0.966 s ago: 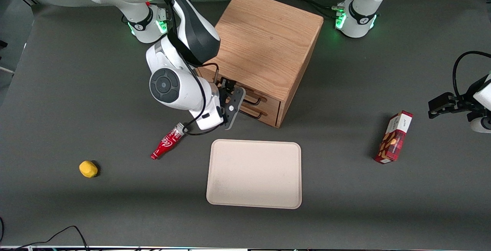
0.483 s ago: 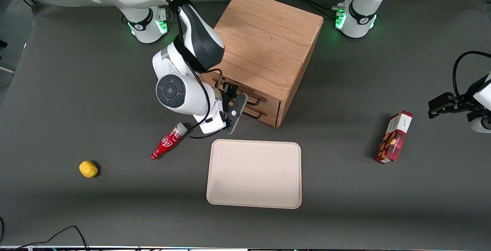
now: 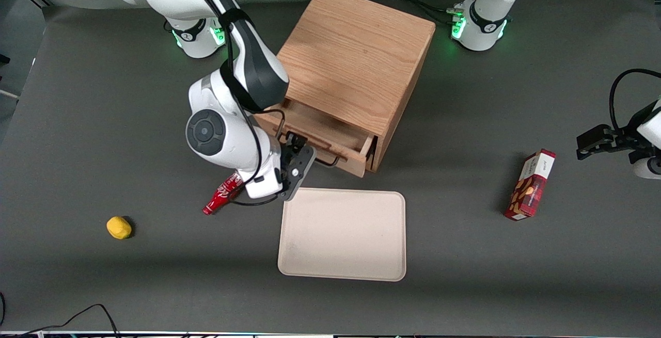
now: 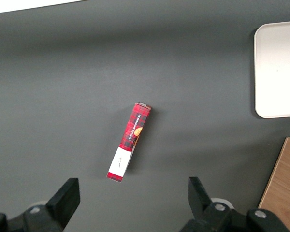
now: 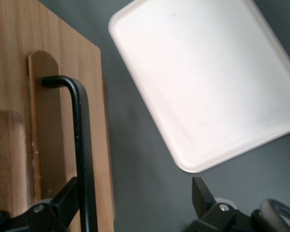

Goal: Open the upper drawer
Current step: 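Pull the upper drawer outward by its handle with the right gripper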

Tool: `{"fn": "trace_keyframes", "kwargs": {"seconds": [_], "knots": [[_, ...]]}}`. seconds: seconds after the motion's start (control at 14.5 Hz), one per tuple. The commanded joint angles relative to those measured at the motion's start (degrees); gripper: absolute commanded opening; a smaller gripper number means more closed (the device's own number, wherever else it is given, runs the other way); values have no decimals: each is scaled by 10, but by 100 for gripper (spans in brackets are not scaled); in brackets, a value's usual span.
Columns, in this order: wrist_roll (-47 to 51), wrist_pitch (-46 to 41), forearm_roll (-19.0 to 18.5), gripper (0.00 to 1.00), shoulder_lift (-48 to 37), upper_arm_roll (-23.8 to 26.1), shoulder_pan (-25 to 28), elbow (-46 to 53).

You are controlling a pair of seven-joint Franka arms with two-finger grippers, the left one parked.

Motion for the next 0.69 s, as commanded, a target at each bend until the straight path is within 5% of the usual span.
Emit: {"fn": "trace_keyframes", "kwargs": {"seconds": [0.0,0.62], "knots": [[-14,5,-14,100,32,-22,-7,54],[-61,42,-12,100,65,-34,-82,96]]}}
